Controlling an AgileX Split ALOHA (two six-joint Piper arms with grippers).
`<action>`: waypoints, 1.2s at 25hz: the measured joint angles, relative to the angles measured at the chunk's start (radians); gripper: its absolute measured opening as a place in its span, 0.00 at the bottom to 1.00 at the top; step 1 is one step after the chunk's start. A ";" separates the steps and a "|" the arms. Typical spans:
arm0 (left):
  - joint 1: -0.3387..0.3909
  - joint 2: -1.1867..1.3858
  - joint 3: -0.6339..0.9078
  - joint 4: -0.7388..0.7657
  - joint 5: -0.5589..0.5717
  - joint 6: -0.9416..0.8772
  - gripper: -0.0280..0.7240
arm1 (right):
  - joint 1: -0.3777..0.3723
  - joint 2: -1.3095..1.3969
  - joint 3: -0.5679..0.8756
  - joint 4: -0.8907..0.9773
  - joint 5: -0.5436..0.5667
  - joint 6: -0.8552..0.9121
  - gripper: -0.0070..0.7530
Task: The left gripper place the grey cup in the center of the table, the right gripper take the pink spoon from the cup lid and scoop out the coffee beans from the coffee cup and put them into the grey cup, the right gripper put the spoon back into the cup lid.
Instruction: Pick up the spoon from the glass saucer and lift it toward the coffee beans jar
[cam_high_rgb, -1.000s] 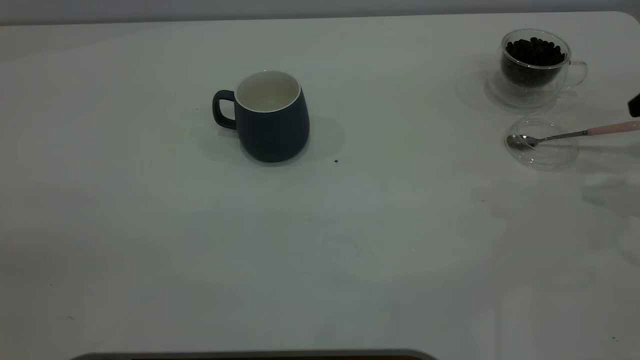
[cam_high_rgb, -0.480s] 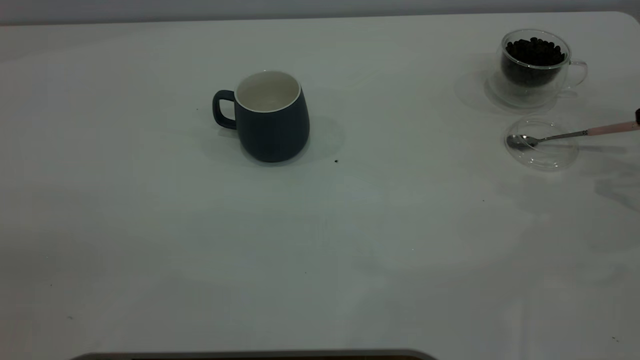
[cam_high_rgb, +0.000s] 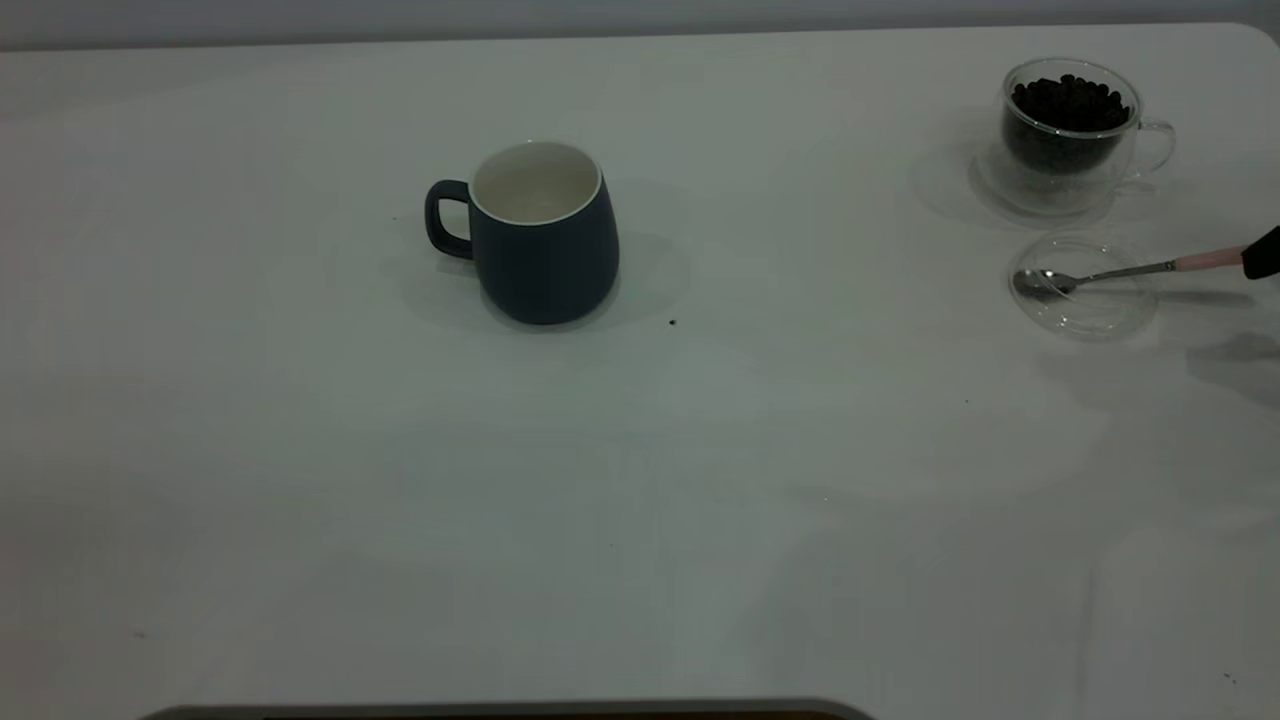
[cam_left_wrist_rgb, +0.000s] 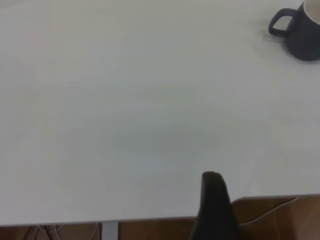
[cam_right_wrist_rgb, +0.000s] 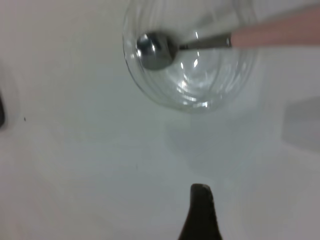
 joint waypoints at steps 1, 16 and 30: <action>0.000 0.000 0.000 0.000 0.000 0.000 0.82 | 0.000 0.001 0.000 0.014 -0.004 -0.018 0.87; 0.000 0.000 0.000 0.000 0.000 0.000 0.82 | 0.003 0.048 -0.018 0.126 -0.057 -0.134 0.87; 0.000 0.000 0.000 0.000 0.000 0.000 0.82 | 0.026 0.086 -0.094 0.173 -0.079 -0.201 0.87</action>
